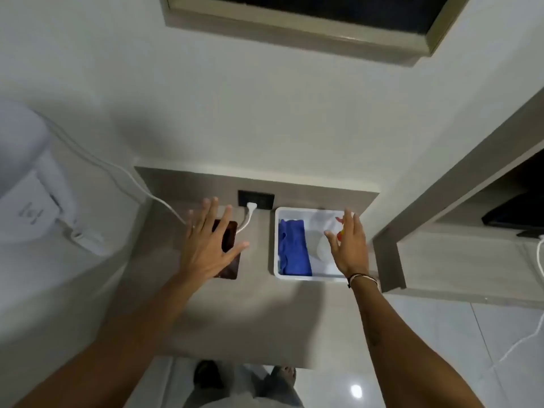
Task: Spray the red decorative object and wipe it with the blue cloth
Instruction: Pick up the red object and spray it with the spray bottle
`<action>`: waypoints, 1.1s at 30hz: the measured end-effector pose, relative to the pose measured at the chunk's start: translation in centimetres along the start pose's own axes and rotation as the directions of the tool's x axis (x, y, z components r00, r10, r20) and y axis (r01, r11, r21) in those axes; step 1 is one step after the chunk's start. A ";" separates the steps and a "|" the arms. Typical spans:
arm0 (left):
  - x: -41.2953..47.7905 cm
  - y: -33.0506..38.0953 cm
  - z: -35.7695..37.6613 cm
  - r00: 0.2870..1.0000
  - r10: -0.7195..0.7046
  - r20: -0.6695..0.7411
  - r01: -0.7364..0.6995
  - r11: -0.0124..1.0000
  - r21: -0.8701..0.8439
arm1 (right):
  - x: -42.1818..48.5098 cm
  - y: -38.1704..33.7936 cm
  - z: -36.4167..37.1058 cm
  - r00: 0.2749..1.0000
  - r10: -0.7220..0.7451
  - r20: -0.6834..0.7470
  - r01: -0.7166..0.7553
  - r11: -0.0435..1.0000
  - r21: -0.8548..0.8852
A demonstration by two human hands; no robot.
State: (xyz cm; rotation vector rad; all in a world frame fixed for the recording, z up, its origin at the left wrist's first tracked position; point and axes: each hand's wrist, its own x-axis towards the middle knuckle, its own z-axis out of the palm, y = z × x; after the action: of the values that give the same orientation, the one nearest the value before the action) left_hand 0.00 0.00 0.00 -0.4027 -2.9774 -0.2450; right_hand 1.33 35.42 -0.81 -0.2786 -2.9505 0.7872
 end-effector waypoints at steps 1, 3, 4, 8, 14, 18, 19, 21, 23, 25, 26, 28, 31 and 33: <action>-0.3 0.0 0.5 0.997 -0.030 0.069 0.031 0.999 -0.008 | 0.1 0.3 0.5 0.999 0.035 -0.026 -0.032 0.992 0.119; -0.5 -0.1 0.9 0.986 -0.065 0.155 0.071 0.997 -0.032 | 0.0 0.5 1.0 0.993 0.119 -0.025 -0.107 0.954 0.281; -0.7 -0.3 1.1 0.980 -0.063 0.189 0.073 0.996 -0.047 | 0.0 0.6 1.3 0.984 0.175 -0.032 -0.157 0.938 0.309; 0.3 -1.0 0.2 0.945 -0.048 0.323 0.088 0.990 -0.112 | 0.1 1.4 2.7 0.952 0.293 -0.084 -0.236 0.883 0.405; 1.4 -1.8 -1.3 0.948 -0.025 0.316 0.116 0.955 -0.272 | 0.1 1.4 3.0 0.930 0.333 -0.156 -0.221 0.845 0.487; 1.8 -2.8 -1.2 0.947 -0.001 0.322 0.110 0.942 -0.318 | -1.2 -0.3 2.1 0.876 0.393 -0.278 -0.192 0.815 0.547; 1.7 -3.3 -1.2 0.948 0.001 0.318 0.116 0.930 -0.348 | -1.8 -0.8 1.8 0.868 0.402 -0.293 -0.170 0.792 0.586; 1.3 -4.3 -0.9 0.953 0.019 0.304 0.115 0.902 -0.417 | -3.3 -2.3 1.4 0.865 0.423 -0.270 -0.139 0.719 0.681; 0.8 -5.6 -0.6 0.956 0.043 0.289 0.108 0.868 -0.485 | -5.3 -4.3 1.3 0.889 0.421 -0.181 -0.126 0.603 0.788; 0.2 -7.0 -0.4 0.960 0.037 0.277 0.129 0.820 -0.558 | -7.3 -6.4 1.7 0.918 0.393 -0.042 -0.175 0.498 0.849; -0.1 -7.8 -0.3 0.962 0.037 0.272 0.135 0.797 -0.588 | -8.1 -7.3 2.3 0.927 0.375 0.002 -0.182 0.445 0.877; -0.5 -9.1 -0.5 0.961 0.050 0.272 0.140 0.762 -0.632 | -9.3 -9.0 3.7 0.953 0.301 0.037 -0.145 0.343 0.928; -0.9 -10.5 -0.9 0.962 0.050 0.269 0.150 0.724 -0.673 | -11.2 -11.6 5.3 0.982 0.088 0.166 -0.187 0.512 0.838; -1.2 -11.2 -1.0 0.956 0.032 0.292 0.180 0.722 -0.668 | -12.0 -12.9 6.4 0.957 -0.035 0.288 -0.192 0.668 0.719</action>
State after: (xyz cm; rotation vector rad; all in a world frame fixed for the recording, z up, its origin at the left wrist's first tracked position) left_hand -1.84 -11.16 -0.80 -0.4048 -3.0595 -1.4578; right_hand 10.33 18.94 -0.20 -0.2403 -2.5265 2.0969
